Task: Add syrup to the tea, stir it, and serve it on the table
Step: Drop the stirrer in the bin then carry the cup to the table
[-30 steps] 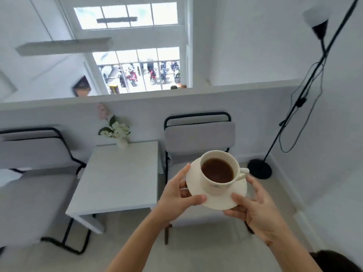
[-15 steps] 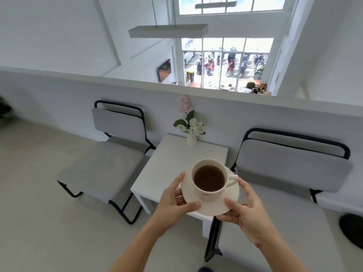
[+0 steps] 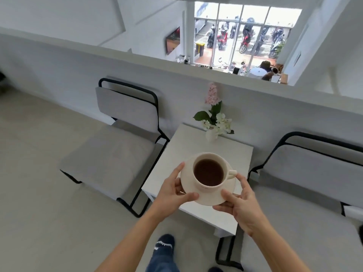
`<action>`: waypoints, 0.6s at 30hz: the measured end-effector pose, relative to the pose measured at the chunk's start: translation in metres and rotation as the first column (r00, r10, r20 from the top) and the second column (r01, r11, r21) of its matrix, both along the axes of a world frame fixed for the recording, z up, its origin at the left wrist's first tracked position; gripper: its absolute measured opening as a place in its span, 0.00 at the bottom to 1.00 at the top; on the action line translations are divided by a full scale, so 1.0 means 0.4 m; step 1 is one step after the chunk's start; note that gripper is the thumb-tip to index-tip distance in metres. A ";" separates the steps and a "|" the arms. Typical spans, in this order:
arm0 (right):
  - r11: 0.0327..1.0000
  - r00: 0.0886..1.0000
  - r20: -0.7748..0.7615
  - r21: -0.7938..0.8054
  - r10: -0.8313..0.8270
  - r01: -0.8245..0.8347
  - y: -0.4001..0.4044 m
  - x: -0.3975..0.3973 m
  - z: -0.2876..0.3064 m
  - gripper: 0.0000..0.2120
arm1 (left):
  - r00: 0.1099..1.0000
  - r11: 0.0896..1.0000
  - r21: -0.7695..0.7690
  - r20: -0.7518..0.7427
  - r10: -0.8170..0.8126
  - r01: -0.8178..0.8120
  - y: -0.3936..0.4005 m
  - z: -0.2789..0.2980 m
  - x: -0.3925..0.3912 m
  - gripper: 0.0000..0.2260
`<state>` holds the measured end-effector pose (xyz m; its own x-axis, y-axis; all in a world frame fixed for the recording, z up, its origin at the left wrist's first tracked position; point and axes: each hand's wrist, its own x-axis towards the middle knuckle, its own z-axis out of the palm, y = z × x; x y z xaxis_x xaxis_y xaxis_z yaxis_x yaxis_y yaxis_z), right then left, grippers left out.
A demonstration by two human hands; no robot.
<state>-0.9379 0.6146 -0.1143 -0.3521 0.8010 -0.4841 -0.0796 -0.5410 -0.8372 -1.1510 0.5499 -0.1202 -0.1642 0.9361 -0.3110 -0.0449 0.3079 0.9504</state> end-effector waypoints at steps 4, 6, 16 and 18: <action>0.993 0.993 0.035 -0.025 -0.115 0.116 0.031 -0.108 -0.079 0.31 | 0.990 0.990 -0.031 -0.035 -0.136 0.135 0.091 -0.065 -0.125 0.48; 0.986 0.986 0.049 -0.041 -0.162 0.164 0.048 -0.150 -0.119 0.30 | 0.975 0.977 -0.045 -0.060 -0.212 0.210 0.137 -0.101 -0.176 0.48; 0.961 0.961 0.119 -0.094 -0.248 0.260 0.147 -0.235 -0.385 0.32 | 0.927 0.925 -0.127 -0.075 -0.368 0.358 0.303 -0.390 -0.275 0.49; 0.957 0.959 0.121 -0.108 -0.256 0.269 0.179 -0.231 -0.490 0.32 | 0.922 0.918 -0.144 -0.068 -0.382 0.370 0.339 -0.500 -0.267 0.49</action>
<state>-1.0305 0.6863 -0.3103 -0.0795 0.7911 -0.6065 -0.1477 -0.6111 -0.7776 -1.2577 0.6854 -0.3202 0.1581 0.8884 -0.4309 0.1843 0.4022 0.8968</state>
